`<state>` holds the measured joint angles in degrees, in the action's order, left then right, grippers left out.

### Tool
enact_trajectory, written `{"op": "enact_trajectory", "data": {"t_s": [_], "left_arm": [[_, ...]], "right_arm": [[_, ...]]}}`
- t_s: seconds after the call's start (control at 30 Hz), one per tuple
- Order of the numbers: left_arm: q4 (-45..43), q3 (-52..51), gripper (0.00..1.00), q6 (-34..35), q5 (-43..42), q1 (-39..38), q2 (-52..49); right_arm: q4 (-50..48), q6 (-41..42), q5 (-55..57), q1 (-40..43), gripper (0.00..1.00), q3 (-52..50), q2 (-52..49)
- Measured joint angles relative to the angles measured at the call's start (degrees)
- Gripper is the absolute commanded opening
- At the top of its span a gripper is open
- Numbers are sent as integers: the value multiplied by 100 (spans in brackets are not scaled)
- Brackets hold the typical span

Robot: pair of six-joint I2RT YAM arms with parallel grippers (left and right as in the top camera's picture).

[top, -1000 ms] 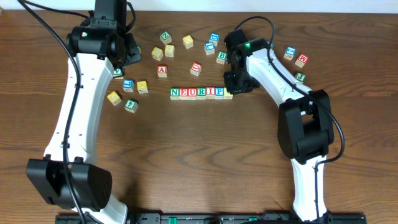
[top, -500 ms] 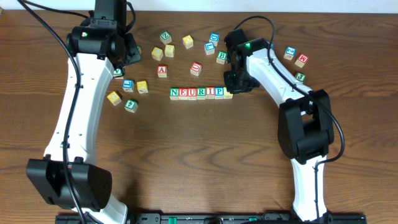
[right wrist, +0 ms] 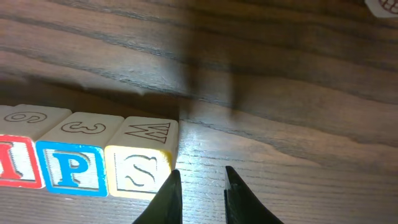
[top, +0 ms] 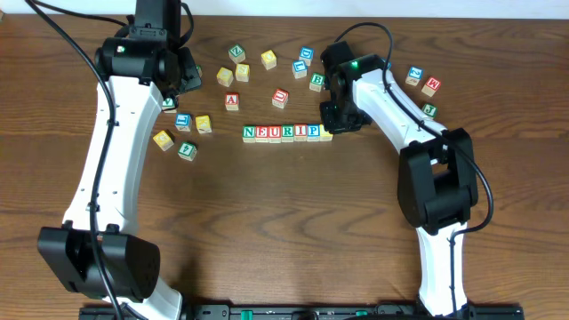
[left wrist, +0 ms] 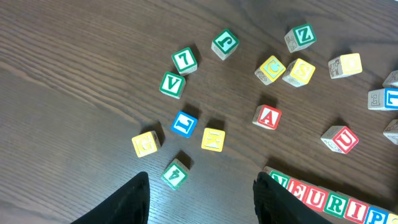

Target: Spell out NEURIPS

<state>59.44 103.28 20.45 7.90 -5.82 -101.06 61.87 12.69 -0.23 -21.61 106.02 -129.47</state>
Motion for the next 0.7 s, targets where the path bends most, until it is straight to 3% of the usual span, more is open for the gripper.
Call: {"op": "enact_trajectory", "data": {"t_s": [0.43,0.7], "left_arm": [[0,0,53,0,-2,0,0],[-11,0,53,0,0,0,0]], "right_arm": [[-304,0,0,0,16,251,22],[-1399,28,-267,-46,9,269,22]]}}
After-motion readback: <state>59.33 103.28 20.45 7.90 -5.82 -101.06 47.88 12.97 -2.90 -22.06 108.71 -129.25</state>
